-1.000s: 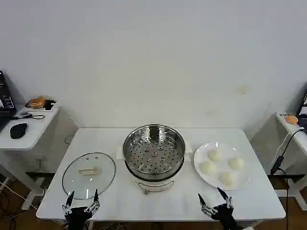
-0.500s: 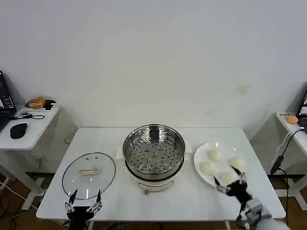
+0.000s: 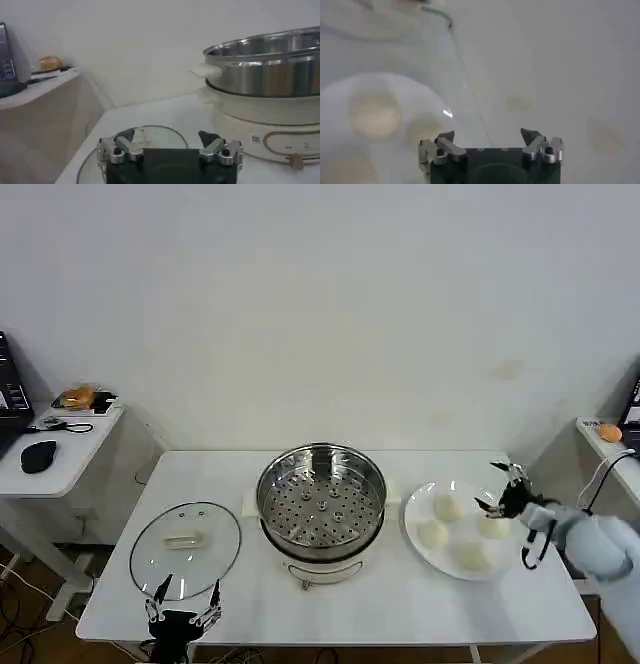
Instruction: Take steamed baozi put them in steamer then cover it.
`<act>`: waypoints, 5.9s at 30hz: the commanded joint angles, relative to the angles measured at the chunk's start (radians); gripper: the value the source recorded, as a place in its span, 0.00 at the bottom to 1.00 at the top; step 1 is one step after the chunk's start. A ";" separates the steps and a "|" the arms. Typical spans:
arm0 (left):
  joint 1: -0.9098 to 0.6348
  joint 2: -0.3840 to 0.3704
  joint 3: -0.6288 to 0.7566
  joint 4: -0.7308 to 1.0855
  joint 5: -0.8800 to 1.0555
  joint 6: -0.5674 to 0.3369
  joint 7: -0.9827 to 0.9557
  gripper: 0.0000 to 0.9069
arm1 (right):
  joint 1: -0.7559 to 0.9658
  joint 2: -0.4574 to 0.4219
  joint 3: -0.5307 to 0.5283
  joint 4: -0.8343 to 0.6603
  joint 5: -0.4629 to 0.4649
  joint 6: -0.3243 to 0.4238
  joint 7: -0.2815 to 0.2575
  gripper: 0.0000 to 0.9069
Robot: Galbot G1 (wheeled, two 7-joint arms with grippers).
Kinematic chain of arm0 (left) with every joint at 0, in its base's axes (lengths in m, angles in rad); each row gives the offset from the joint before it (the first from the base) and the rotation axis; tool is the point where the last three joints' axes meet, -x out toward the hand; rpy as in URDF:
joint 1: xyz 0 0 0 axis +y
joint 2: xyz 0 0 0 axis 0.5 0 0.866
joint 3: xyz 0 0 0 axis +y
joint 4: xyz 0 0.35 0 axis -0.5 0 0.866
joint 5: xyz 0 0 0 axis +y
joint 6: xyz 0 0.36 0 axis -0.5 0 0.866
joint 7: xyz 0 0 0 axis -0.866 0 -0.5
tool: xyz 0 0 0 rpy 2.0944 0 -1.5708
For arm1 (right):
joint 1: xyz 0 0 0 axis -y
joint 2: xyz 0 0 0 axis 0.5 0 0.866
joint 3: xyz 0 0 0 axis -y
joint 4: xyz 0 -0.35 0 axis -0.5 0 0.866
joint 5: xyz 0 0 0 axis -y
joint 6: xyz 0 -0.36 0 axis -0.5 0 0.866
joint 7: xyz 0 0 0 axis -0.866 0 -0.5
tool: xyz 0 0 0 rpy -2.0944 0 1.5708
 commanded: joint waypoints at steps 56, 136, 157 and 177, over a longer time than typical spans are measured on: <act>-0.040 -0.009 -0.016 0.017 0.055 0.003 0.021 1.00 | 0.736 0.266 -0.890 -0.615 -0.016 -0.026 -0.359 0.69; -0.049 0.032 -0.127 0.027 -0.122 0.019 0.038 1.00 | 1.196 0.643 -1.357 -0.475 -0.003 0.453 -0.307 0.67; -0.040 0.028 -0.129 0.001 -0.121 0.021 0.037 1.00 | 1.160 0.650 -1.332 -0.513 -0.063 0.531 -0.234 1.00; -0.082 0.071 -0.103 -0.007 -0.177 0.049 0.036 1.00 | 1.521 0.130 -1.482 -0.103 0.429 0.121 -0.312 1.00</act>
